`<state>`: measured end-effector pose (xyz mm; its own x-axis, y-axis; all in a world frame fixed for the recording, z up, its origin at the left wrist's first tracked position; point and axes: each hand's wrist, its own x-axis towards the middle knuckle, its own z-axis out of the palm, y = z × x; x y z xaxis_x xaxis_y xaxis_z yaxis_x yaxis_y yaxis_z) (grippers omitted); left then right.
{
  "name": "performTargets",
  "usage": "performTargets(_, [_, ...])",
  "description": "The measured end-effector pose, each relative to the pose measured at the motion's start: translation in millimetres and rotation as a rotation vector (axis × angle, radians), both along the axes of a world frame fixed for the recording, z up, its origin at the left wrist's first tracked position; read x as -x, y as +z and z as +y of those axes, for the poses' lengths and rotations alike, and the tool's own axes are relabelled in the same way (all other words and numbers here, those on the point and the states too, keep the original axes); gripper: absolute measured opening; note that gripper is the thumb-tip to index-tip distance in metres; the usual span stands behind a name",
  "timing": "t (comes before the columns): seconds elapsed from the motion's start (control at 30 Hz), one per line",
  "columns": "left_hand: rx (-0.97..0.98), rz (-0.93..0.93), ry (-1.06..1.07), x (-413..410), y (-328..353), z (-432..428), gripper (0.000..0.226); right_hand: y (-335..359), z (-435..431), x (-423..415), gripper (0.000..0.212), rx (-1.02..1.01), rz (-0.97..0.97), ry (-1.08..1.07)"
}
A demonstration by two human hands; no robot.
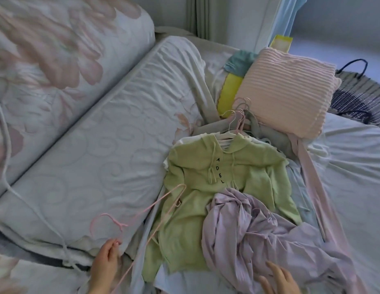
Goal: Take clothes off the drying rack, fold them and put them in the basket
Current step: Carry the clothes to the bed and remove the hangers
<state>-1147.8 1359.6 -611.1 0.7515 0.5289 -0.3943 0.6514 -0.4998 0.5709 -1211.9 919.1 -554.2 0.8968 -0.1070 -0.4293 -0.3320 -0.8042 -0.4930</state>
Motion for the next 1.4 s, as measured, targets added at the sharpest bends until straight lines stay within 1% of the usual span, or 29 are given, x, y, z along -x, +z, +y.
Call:
performTargets(0.07, [0.016, 0.1, 0.028, -4, -15, 12, 0.013, -6, -2, 5, 0.06, 0.06, -0.016, 0.01])
performTargets(0.13, [0.004, 0.191, 0.061, -11, -29, 14, 0.025, -13, -9, 9, 0.047, 0.097, 0.067, -0.018])
performTargets(0.17, [-0.036, 0.239, 0.079, -14, -32, 11, 0.031, -16, -15, 9, 0.047, 0.108, 0.119, -0.048])
performTargets(0.2, [-0.085, 0.28, 0.101, -13, -31, 6, 0.031, -17, -18, 11, 0.048, 0.092, 0.2, -0.079])
performTargets(0.23, [-0.157, 0.299, 0.104, -12, -30, -1, 0.028, -18, -20, 11, 0.046, 0.06, 0.251, -0.104])
performTargets(0.3, [-0.266, 0.259, 0.041, -8, -22, -22, 0.031, -14, -21, 6, 0.037, 0.1, 0.161, -0.178])
performTargets(0.33, [-0.263, 0.216, 0.001, -8, -18, -40, 0.036, -10, -20, 2, 0.041, 0.108, 0.162, -0.215])
performTargets(0.37, [-0.223, 0.162, -0.043, -7, -19, -59, 0.042, -8, -20, 0, 0.047, 0.102, 0.178, -0.205])
performTargets(0.43, [-0.14, 0.045, -0.238, -12, -14, -111, 0.051, -4, -20, -7, 0.058, 0.103, 0.161, -0.195])
performTargets(0.47, [-0.109, 0.015, -0.346, -20, -6, -139, 0.051, -3, -19, -9, 0.055, 0.104, 0.166, -0.183])
performTargets(0.5, [-0.028, 0.012, -0.445, -31, -2, -167, 0.051, -4, -18, -11, 0.049, 0.112, 0.159, -0.168])
performTargets(0.57, [0.098, 0.046, -0.582, -55, 1, -218, 0.058, -7, -20, -13, 0.044, 0.106, 0.154, -0.178])
performTargets(0.67, [0.159, 0.087, -0.642, -86, -7, -276, 0.066, -11, -22, -14, 0.045, 0.072, 0.127, -0.203])
performTargets(0.73, [0.102, 0.159, -0.651, -96, -18, -298, 0.082, -17, -24, -9, 0.045, 0.057, 0.135, -0.224])
performTargets(0.83, [-0.011, 0.32, -0.712, -99, -39, -313, 0.118, -25, -28, 4, 0.046, 0.027, 0.105, -0.307])
performTargets(0.9, [0.042, 0.365, -0.69, -96, -47, -327, 0.135, -28, -30, 15, 0.043, -0.014, 0.065, -0.386])
performTargets(0.93, [0.097, 0.383, -0.657, -94, -52, -336, 0.139, -32, -33, 20, 0.041, -0.05, 0.047, -0.43])
performTargets(0.97, [0.123, 0.405, -0.642, -90, -55, -346, 0.138, -34, -37, 26, 0.043, -0.081, 0.029, -0.475])
performTargets(1.0, [0.115, 0.427, -0.657, -85, -58, -357, 0.128, -41, -42, 34, 0.044, -0.083, 0.025, -0.494])
performTargets(1.03, [0.092, 0.437, -0.695, -80, -60, -367, 0.105, -48, -47, 42, 0.041, -0.071, 0.025, -0.497])
performTargets(1.07, [0.075, 0.414, -0.72, -76, -58, -376, 0.073, -48, -53, 47, 0.045, -0.058, 0.015, -0.496])
performTargets(1.1, [0.089, 0.382, -0.719, -71, -53, -385, 0.046, -45, -60, 50, 0.054, -0.058, 0.025, -0.509])
performTargets(1.13, [0.148, 0.327, -0.697, -65, -46, -394, 0.032, -39, -67, 50, 0.063, -0.06, 0.075, -0.512])
performTargets(1.2, [0.363, 0.18, -0.645, -55, -23, -410, 0.025, -15, -81, 44, 0.073, -0.109, 0.148, -0.529])
performTargets(1.23, [0.485, 0.086, -0.617, -51, -6, -418, 0.022, -4, -88, 38, 0.073, -0.151, 0.141, -0.561])
performTargets(1.27, [0.586, 0.026, -0.606, -47, 15, -425, 0.018, 7, -96, 31, 0.08, -0.183, 0.105, -0.596])
performTargets(1.3, [0.683, -0.032, -0.603, -43, 36, -433, 0.014, 16, -104, 24, 0.096, -0.2, 0.067, -0.617])
performTargets(1.33, [0.756, -0.053, -0.6, -39, 59, -441, 0.008, 23, -111, 18, 0.109, -0.205, 0.033, -0.614])
performTargets(1.4, [0.915, -0.071, -0.598, -32, 110, -463, 0.011, 44, -121, 1, 0.12, -0.162, -0.019, -0.566])
